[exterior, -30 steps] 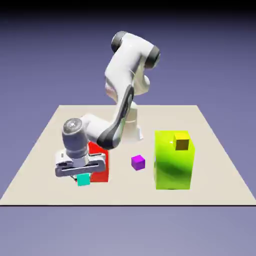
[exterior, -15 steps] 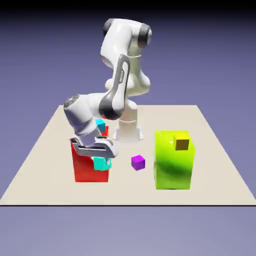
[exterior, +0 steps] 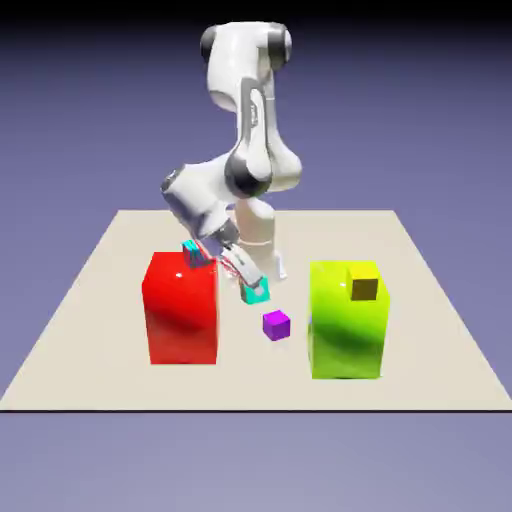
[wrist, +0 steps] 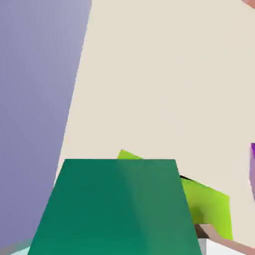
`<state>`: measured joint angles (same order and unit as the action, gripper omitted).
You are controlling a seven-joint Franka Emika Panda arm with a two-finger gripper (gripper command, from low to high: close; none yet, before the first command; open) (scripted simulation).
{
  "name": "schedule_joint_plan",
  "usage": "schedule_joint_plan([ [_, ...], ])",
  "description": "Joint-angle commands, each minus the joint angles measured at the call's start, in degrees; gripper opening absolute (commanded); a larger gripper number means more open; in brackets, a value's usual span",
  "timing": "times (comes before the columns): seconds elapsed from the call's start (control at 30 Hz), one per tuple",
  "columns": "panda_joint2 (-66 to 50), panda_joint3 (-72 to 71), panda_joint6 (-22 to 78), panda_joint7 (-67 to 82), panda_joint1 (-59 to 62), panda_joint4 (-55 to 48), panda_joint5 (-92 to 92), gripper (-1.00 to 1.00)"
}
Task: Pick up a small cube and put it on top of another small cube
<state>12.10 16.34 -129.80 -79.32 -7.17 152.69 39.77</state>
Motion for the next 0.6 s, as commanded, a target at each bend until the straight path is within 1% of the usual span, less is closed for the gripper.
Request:
schedule_joint_plan([
  [0.0, 1.04, -1.73, -0.56, -1.65, 1.08, 2.08, -0.28, -1.0],
  [0.2, 2.59, -11.81, -5.54, -3.05, 7.29, 14.28, -3.98, -1.0],
  [0.27, 3.43, -12.35, -5.67, -4.53, 7.66, 14.99, -3.76, -1.0],
  [0.5, -10.69, -17.21, -16.16, 7.88, 4.55, 13.78, 13.67, -1.0],
  [0.53, -11.24, -17.4, -16.56, 8.36, 4.43, 13.73, 14.34, -1.0],
  [0.57, -11.24, -17.4, -16.56, 8.36, 4.43, 13.73, 14.35, 1.0],
])
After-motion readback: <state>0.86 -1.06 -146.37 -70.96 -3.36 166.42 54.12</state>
